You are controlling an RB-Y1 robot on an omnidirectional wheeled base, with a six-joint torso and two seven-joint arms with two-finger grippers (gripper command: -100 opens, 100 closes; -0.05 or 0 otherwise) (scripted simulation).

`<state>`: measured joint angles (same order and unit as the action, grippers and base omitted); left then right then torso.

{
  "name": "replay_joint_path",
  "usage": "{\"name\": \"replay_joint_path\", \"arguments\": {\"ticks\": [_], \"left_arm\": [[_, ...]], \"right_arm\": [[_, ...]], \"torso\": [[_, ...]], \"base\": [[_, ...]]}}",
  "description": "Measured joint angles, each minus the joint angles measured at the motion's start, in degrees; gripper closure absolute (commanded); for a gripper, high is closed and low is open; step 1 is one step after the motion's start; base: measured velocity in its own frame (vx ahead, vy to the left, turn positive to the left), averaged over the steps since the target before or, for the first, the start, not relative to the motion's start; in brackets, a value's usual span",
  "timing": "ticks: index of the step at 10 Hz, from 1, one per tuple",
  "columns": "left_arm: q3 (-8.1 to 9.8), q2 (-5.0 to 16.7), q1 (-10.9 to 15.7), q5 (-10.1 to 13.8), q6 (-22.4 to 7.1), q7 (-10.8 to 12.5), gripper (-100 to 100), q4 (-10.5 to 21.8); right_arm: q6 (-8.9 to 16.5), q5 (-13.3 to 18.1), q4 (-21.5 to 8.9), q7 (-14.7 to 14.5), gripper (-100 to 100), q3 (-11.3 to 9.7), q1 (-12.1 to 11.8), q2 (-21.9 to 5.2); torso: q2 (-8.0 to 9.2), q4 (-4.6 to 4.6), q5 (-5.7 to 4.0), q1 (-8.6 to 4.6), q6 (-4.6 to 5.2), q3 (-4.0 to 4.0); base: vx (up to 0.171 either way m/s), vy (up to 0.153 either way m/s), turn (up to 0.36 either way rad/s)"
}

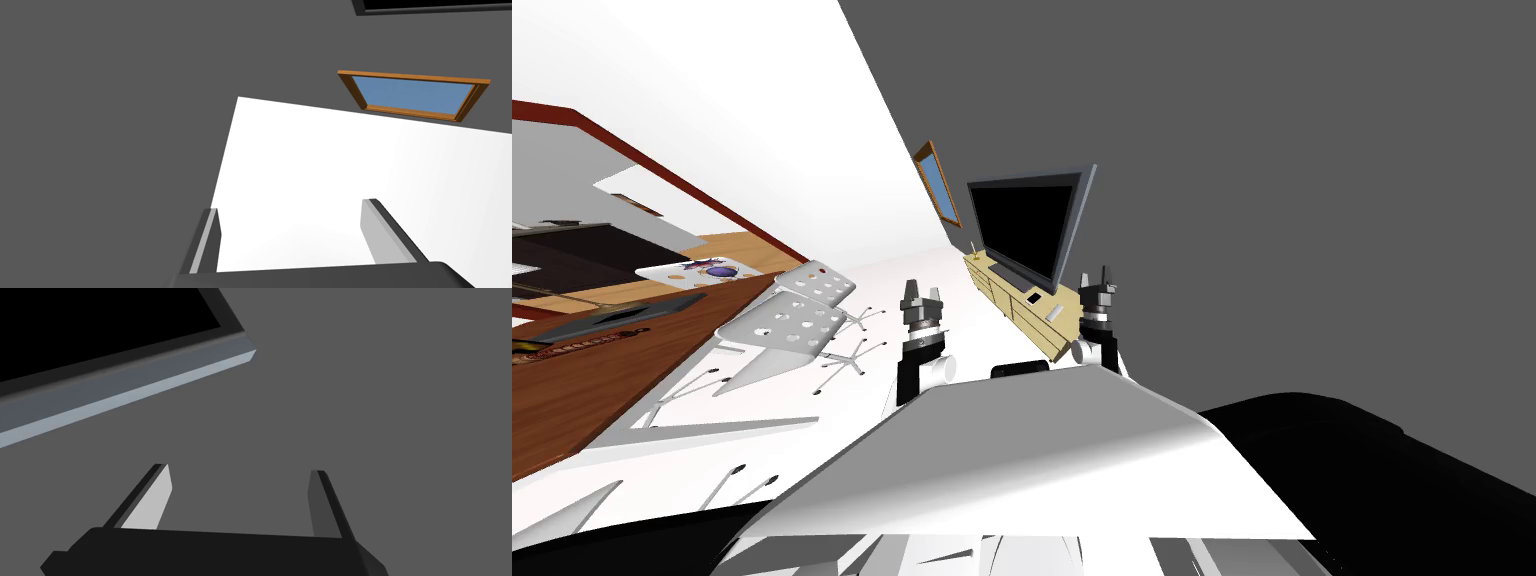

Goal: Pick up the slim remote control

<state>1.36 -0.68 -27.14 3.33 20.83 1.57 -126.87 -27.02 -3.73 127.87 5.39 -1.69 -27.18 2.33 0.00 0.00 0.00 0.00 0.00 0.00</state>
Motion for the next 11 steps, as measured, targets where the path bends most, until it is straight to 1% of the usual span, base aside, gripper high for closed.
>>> {"name": "replay_joint_path", "arguments": {"ticks": [1,2,3,4,5,6,7,8,9,10,11], "left_arm": [[0.0,0.0,0.0,0.0,0.0,0.0,0,0.0],[0.0,0.0,0.0,0.0,0.0,0.0,0,0.0],[-0.01,-0.01,0.0,0.0,0.0,0.0,0,0.0],[0.0,0.0,0.0,0.0,0.0,0.0,0,0.0],[0.0,0.0,0.0,0.0,0.0,0.0,0,0.0],[0.0,0.0,0.0,0.0,0.0,0.0,0,0.0],[0.0,0.0,0.0,0.0,0.0,0.0,0,0.0],[-0.01,-0.01,-0.01,0.0,0.0,0.0,0,0.0],[0.0,0.0,-0.01,0.0,0.0,0.0,0,0.0],[-0.01,-0.01,-0.01,0.0,0.0,0.0,0,0.0],[0.0,0.0,-0.01,0.0,0.0,0.0,0,0.0]], "right_arm": [[-0.15,0.4,-0.53,-0.34,-100,-0.3,0.2,-1.5],[-0.09,0.9,-1.31,-0.87,-100,-0.41,0.92,-3.38],[-0.29,1.79,-1.98,-1.71,-100,-1.2,0.95,-5.11],[-0.29,2.18,-2.34,-2.24,-100,-1.46,1.25,-6.54],[-0.35,2.83,-3.33,-2.86,-100,-1.76,1.91,-8.35],[-0.36,3.27,-3.75,-3.36,-100,-2.07,2.2,-9.45],[-0.41,3.98,-4.52,-4.02,-100,-2.44,2.62,-11.37],[-0.7,5.35,-6.49,-5.37,-100,-3.38,3.82,-13.11],[-0.78,6.02,-6.92,-6.26,-100,-3.92,3.99,-14.82],[-0.04,7.23,-6.74,-7.41,-100,-4.92,4.29,-16.47],[-0.45,7.83,-8.0,-8.2,-100,-5.34,4.63,-17.97]], "torso": [[-0.04,-0.01,0.01,0.05,-0.01,-0.02],[-0.1,-0.02,0.02,0.13,-0.01,-0.06],[-0.17,-0.04,0.04,0.21,-0.01,-0.1],[-0.16,-0.04,0.04,0.18,0.0,-0.09],[-0.19,-0.04,0.03,0.16,-0.01,-0.11],[-0.17,-0.04,0.03,0.13,0.0,-0.1],[-0.2,-0.04,0.04,0.19,-0.01,-0.11],[-0.27,-0.06,0.06,0.28,-0.02,-0.16],[-0.24,-0.06,0.06,0.24,0.0,-0.14],[-0.26,-0.06,0.06,0.28,-0.01,-0.15],[-0.22,-0.06,0.05,0.22,0.0,-0.13]], "base": [[0.029,0.044,0.027],[0.051,0.064,0.028],[0.039,0.048,0.006],[0.045,0.044,0.027],[0.041,0.035,0.013],[0.049,0.057,0.029],[0.07,0.081,0.052],[0.058,0.064,0.017],[0.067,0.073,0.03],[0.051,0.059,0.016],[0.057,0.067,0.038]]}}
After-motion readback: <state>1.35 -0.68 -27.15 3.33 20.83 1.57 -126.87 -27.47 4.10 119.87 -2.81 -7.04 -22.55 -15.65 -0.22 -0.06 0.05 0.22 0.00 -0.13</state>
